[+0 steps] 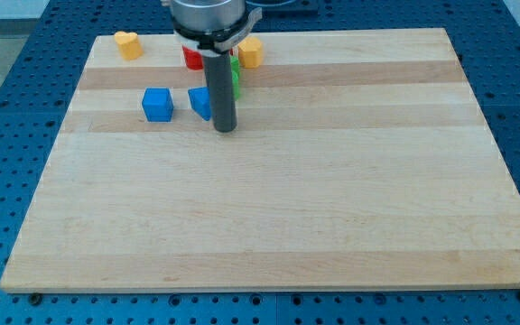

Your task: Push blue cube into blue triangle

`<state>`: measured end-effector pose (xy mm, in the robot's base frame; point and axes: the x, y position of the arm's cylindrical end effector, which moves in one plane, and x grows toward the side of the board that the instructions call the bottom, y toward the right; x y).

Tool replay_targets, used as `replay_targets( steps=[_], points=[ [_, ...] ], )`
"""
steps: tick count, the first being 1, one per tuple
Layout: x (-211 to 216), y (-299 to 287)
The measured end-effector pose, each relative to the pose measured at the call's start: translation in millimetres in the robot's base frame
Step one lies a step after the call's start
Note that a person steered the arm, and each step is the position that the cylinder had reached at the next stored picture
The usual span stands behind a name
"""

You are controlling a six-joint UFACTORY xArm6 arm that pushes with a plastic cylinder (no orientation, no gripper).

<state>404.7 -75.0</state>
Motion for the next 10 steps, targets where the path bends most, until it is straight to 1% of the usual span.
replay_targets(
  steps=[3,5,6,7,10],
  points=[
    [4,-92],
    [-16,-150],
    [-16,-160],
    [-19,-146],
    [-53,-103]
  ],
)
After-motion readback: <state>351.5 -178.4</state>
